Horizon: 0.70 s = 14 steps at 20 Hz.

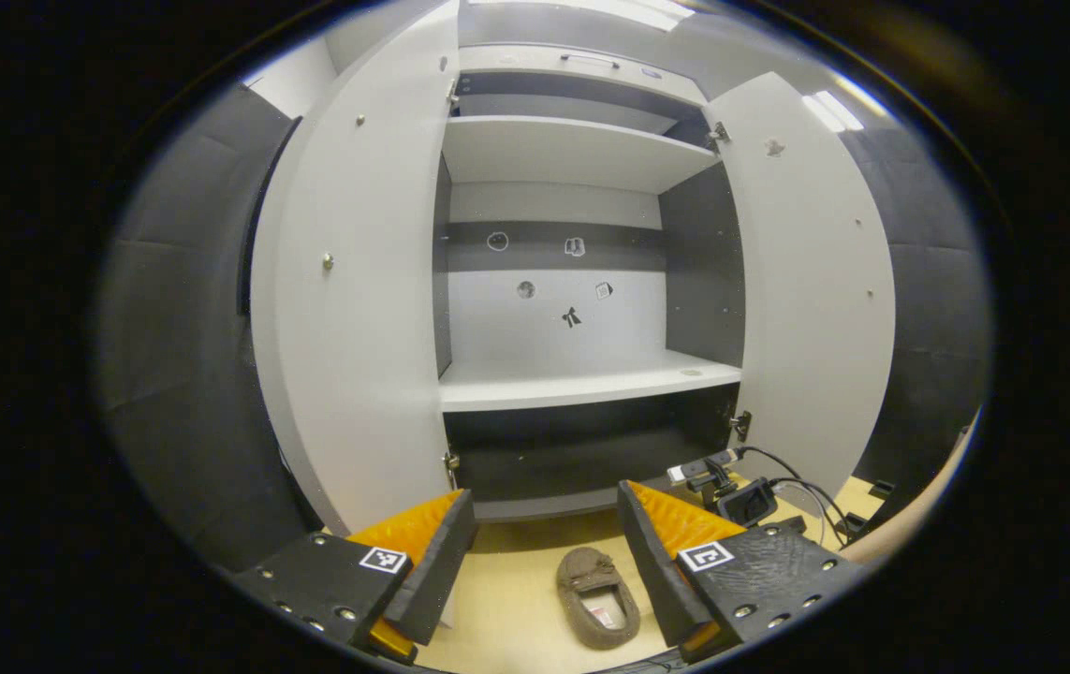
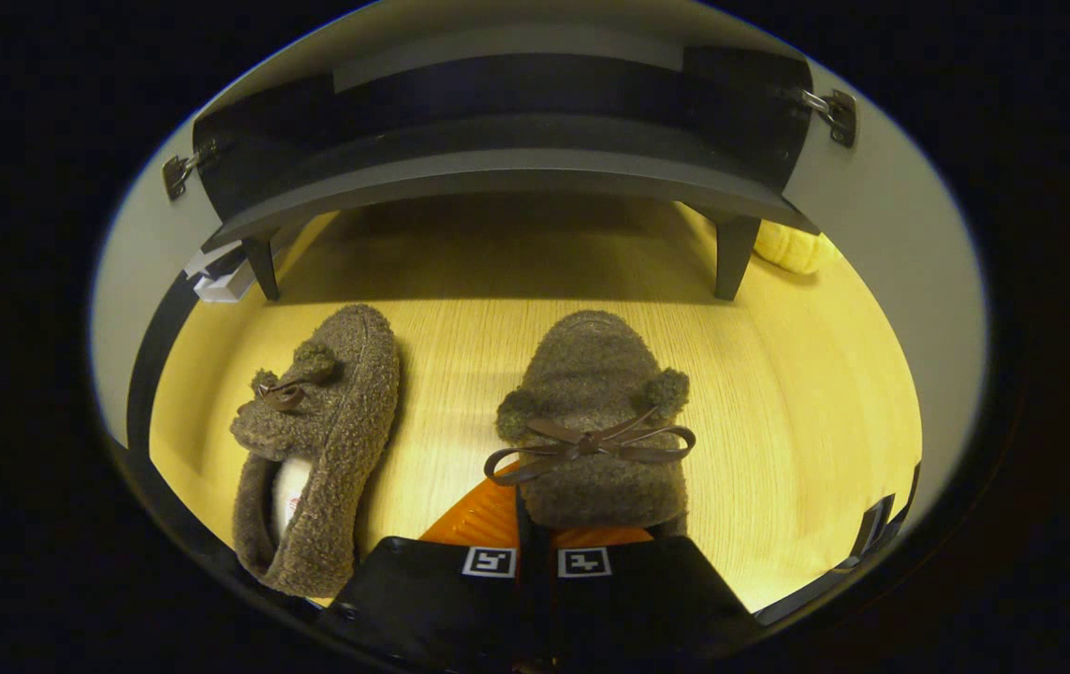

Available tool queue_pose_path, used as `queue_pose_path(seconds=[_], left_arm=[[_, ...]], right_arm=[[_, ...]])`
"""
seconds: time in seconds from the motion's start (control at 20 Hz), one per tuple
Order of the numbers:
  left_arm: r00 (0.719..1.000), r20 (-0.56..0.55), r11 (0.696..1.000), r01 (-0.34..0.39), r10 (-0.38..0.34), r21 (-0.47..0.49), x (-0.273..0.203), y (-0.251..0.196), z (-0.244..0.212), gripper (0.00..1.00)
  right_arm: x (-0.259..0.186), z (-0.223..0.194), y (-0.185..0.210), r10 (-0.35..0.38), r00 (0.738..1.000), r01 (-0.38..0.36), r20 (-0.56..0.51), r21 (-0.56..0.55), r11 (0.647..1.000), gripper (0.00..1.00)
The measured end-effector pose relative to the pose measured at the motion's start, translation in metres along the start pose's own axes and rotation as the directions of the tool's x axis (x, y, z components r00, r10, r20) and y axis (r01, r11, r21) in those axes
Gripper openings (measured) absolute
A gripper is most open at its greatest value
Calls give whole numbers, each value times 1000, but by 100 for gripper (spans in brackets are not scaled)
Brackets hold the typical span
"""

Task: Grab one shoe with the right hand and put it into the shoe cabinet, grab the other shoe with the left hand and put it into the shoe cabinet; then close the right door with the right hand and the left door with the left hand.

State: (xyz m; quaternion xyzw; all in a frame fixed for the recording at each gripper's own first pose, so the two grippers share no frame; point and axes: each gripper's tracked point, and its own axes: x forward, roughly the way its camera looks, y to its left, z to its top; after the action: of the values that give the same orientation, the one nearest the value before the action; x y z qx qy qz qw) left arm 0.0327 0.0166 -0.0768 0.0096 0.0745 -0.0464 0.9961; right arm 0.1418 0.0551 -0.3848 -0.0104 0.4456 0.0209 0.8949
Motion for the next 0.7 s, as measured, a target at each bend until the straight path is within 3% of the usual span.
queue_pose_path(seconds=[0.25,0.3,0.55,0.7], left_arm=[[1000,14,1000,4,-4,-4,-2,11,2,92],[1000,17,1000,15,-15,-5,-1,11,3,88],[994,15,993,109,-110,52,2,-2,-1,88],[985,15,985,169,-170,40,5,-17,0,89]], right_arm=[[-44,11,-2,21,996,-28,82,77,997,0],[-54,13,-1,21,994,-30,104,82,996,2],[-118,12,8,35,985,-47,171,63,997,2],[-165,30,11,43,971,-58,236,56,997,2]])
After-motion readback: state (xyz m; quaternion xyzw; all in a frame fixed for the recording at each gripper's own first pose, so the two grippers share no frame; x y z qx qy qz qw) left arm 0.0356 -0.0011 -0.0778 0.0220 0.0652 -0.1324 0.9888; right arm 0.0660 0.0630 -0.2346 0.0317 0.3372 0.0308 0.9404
